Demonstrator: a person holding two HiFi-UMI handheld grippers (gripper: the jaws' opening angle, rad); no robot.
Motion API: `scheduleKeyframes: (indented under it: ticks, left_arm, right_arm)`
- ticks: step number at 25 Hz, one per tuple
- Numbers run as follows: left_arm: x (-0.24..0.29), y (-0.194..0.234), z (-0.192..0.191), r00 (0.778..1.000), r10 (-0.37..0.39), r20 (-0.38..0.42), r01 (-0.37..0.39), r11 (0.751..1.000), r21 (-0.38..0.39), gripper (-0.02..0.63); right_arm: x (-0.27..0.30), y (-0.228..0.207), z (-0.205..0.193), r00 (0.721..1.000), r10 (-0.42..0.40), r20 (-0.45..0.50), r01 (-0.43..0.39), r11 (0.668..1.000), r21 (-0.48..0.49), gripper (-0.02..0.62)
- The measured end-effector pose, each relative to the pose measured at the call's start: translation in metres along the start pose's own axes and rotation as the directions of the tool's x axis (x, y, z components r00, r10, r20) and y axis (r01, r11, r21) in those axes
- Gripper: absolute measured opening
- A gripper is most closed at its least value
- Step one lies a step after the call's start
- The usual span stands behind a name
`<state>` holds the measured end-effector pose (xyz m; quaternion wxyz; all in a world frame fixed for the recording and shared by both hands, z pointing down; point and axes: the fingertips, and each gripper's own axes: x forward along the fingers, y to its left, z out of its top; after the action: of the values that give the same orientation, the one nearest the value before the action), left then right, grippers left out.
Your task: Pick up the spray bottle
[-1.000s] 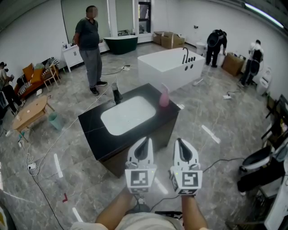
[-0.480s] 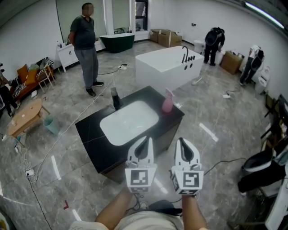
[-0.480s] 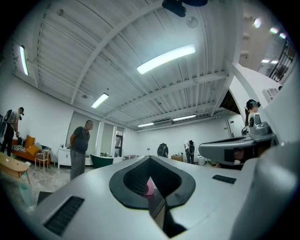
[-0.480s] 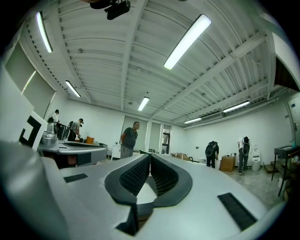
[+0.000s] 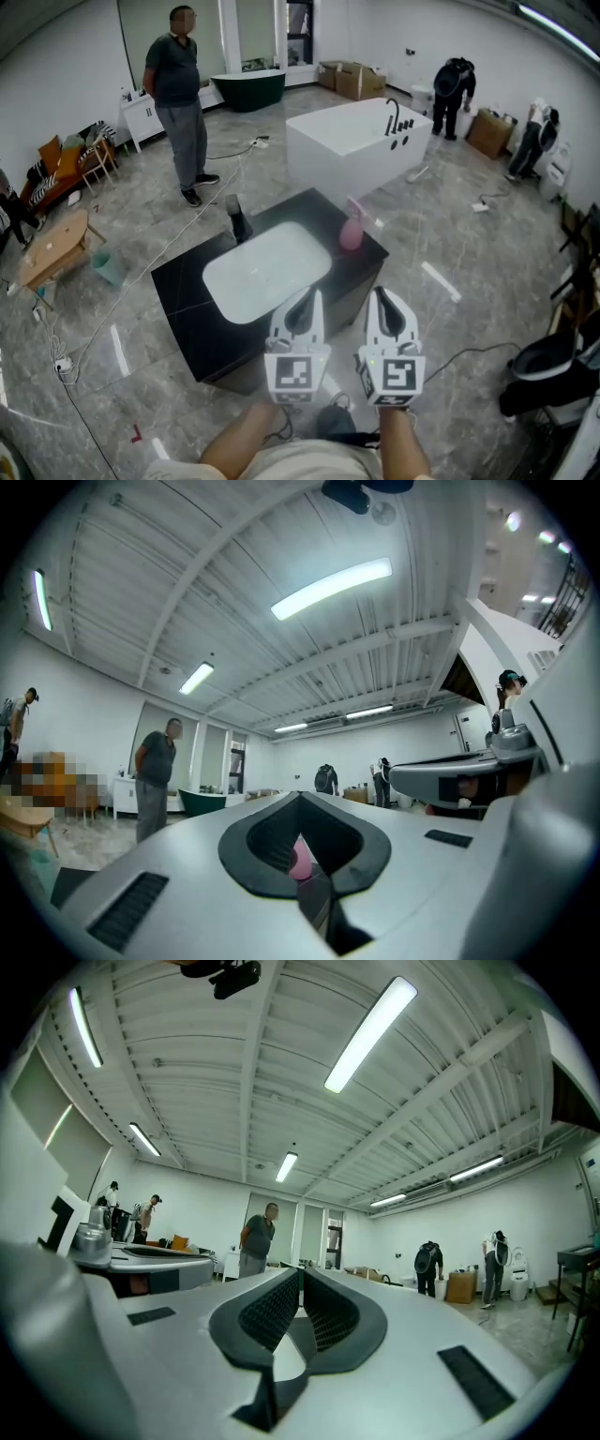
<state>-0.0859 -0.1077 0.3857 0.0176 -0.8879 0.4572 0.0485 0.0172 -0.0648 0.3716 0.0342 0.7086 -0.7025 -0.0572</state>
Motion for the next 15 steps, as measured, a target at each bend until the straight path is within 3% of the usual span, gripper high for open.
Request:
scheduleKeyframes:
  ticks: [15]
  left_arm:
    - [0.164,-0.051,-0.002,0.999,0.039,0.008,-0.039,0.998,0.041,0.002]
  right_arm:
    - [0.107,-0.138,-0.006,0.999,0.03,0.029,-0.032,0.997,0.071,0.006]
